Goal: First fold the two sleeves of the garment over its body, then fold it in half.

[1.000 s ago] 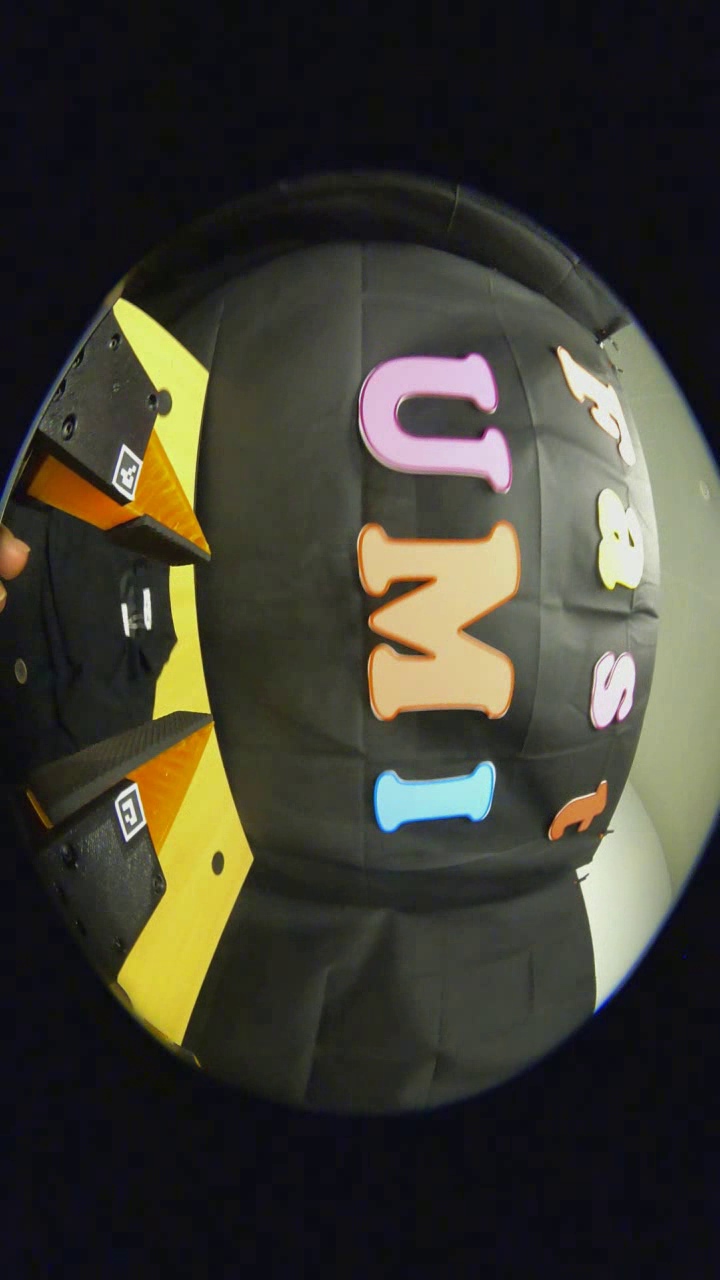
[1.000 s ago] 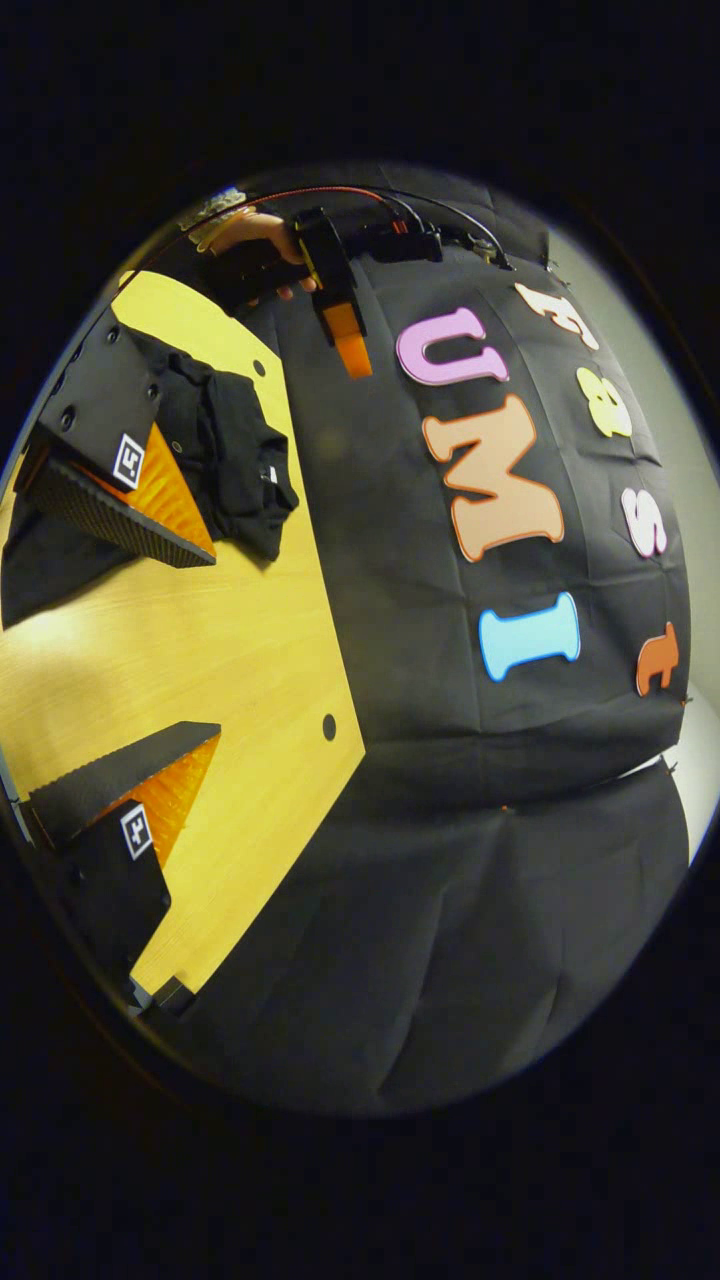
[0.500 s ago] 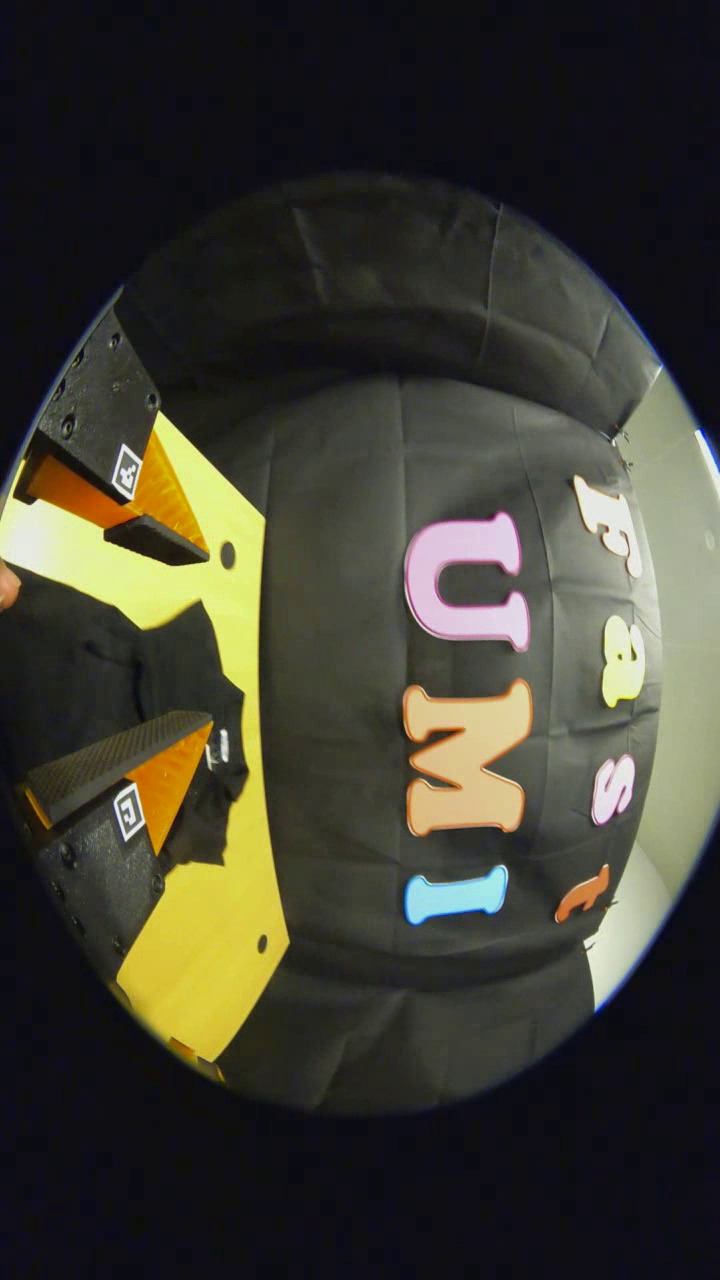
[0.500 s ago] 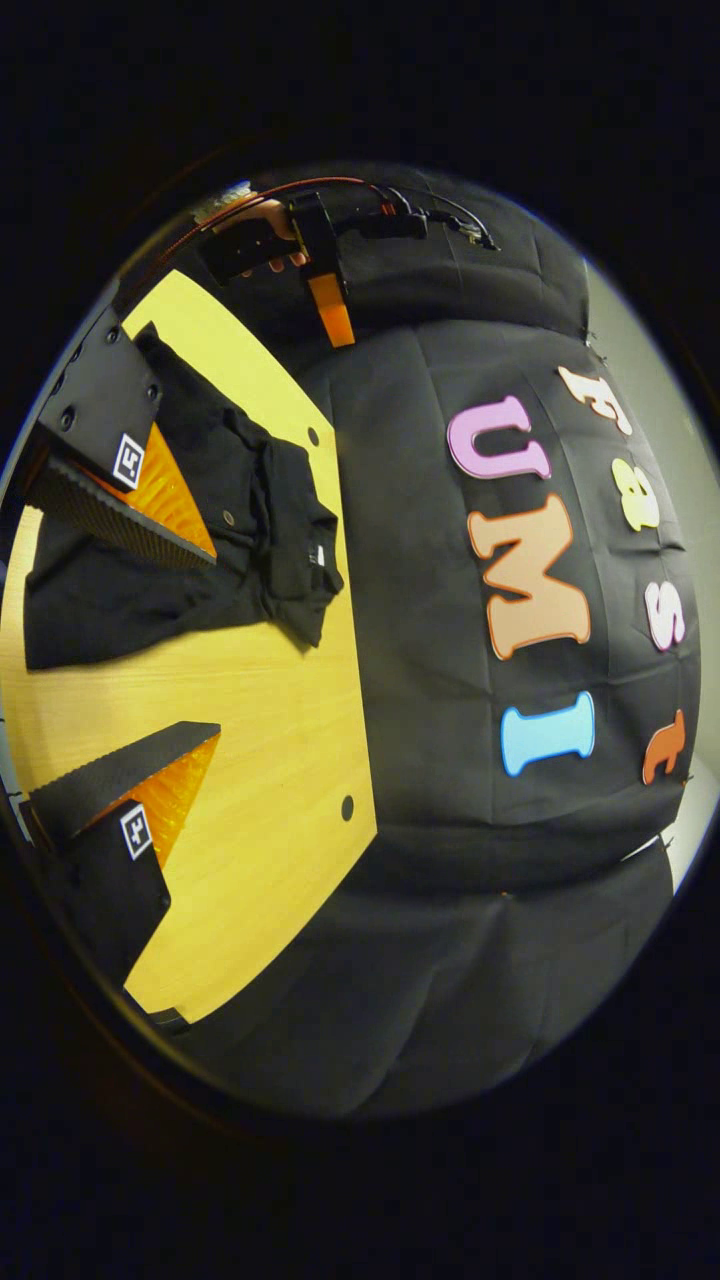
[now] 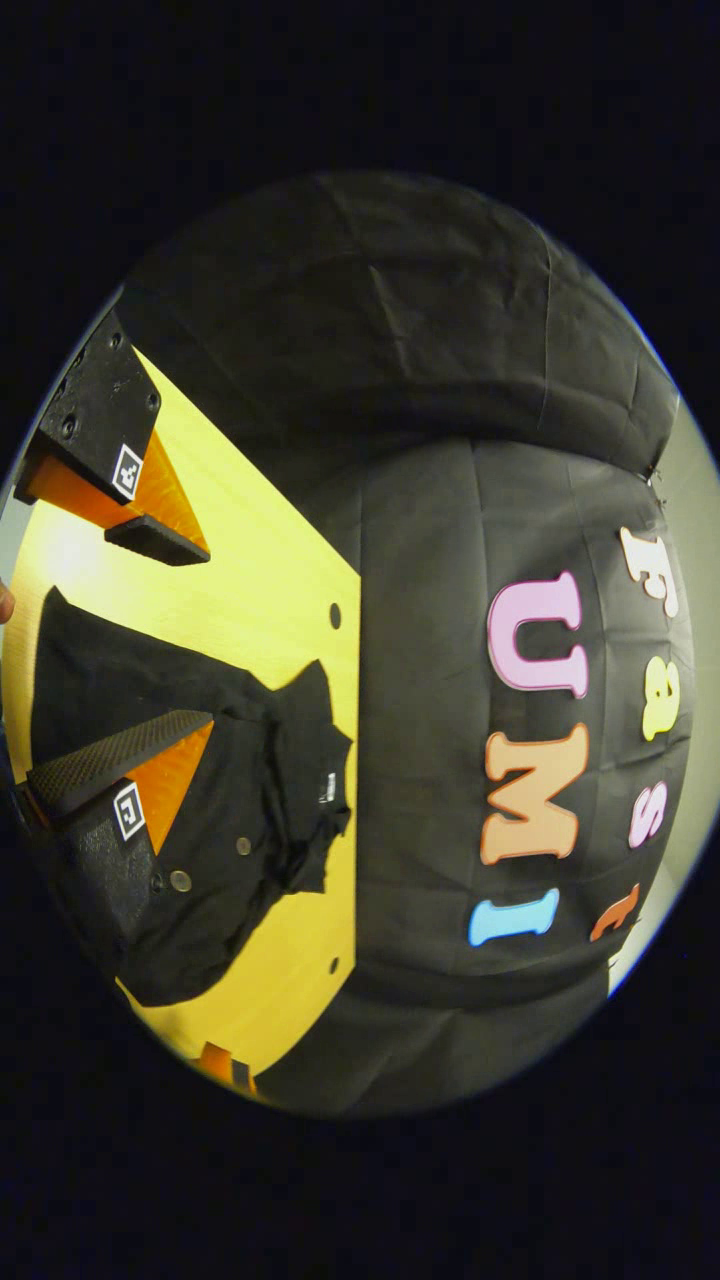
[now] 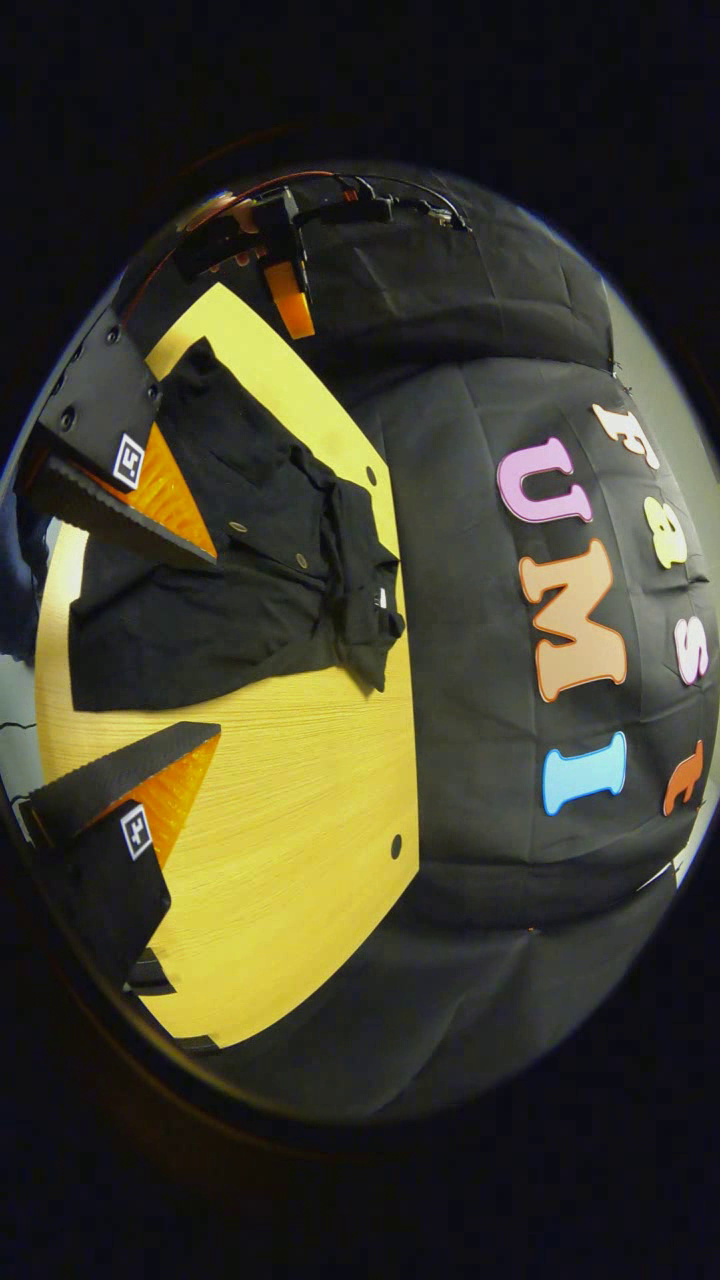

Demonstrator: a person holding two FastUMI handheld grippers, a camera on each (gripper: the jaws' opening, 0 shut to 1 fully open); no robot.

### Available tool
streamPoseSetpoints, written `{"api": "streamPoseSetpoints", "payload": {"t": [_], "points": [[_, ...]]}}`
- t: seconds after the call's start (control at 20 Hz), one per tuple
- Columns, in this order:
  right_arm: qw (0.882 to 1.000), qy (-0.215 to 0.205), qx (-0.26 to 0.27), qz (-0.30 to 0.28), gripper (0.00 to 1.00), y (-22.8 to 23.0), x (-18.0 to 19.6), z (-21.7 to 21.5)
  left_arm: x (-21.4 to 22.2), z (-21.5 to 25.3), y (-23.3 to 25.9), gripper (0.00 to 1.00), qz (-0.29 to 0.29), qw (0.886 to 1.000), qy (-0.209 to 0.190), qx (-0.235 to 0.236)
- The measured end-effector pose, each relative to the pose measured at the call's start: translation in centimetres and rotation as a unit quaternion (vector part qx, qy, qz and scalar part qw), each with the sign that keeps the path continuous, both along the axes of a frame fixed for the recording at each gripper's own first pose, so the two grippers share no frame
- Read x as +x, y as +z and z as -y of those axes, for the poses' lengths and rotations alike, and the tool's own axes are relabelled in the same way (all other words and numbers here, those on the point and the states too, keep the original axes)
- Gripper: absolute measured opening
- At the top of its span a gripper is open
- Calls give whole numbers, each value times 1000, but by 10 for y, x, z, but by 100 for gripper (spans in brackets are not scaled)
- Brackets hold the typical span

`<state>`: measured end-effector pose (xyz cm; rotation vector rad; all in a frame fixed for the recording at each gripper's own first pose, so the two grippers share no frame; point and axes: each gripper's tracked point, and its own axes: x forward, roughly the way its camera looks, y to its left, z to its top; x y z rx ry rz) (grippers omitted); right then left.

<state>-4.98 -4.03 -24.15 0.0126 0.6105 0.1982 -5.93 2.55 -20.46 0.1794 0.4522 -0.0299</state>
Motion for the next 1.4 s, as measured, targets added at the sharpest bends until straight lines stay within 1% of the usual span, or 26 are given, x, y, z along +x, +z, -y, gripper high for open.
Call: {"api": "streamPoseSetpoints", "payload": {"t": [0.2,0.35,0.45,0.5,0.55,0.6,0.65,0.8,0.85,1.2,1.4], "points": [[1000,2,-15,-17,98,-22,-12,3,-39,0,-43,88,-62,998,-26,20],[999,4,-23,-28,98,-36,-19,3,-62,-6,-74,89,-114,993,-23,22],[999,4,-23,-39,98,-46,-22,1,-67,-7,-86,90,-132,991,-18,20],[999,3,-23,-46,93,-52,-24,1,-68,-10,-91,90,-139,990,-14,21],[998,3,-23,-51,93,-56,-25,0,-71,-13,-96,90,-147,989,-12,22],[998,3,-24,-54,98,-65,-29,-3,-72,-15,-100,90,-152,988,-10,23],[998,3,-26,-57,93,-67,-28,-3,-72,-15,-102,90,-155,988,-10,24],[997,4,-33,-68,93,-80,-28,-3,-72,-17,-106,90,-159,987,-12,30],[997,4,-36,-71,98,-84,-28,-3,-71,-18,-108,90,-161,986,-13,32],[994,-2,-56,-94,98,-106,-31,-3,-68,-21,-113,91,-168,985,-10,29],[992,-6,-56,-111,98,-116,-31,-4,-68,-21,-113,91,-165,985,-21,38]]}}
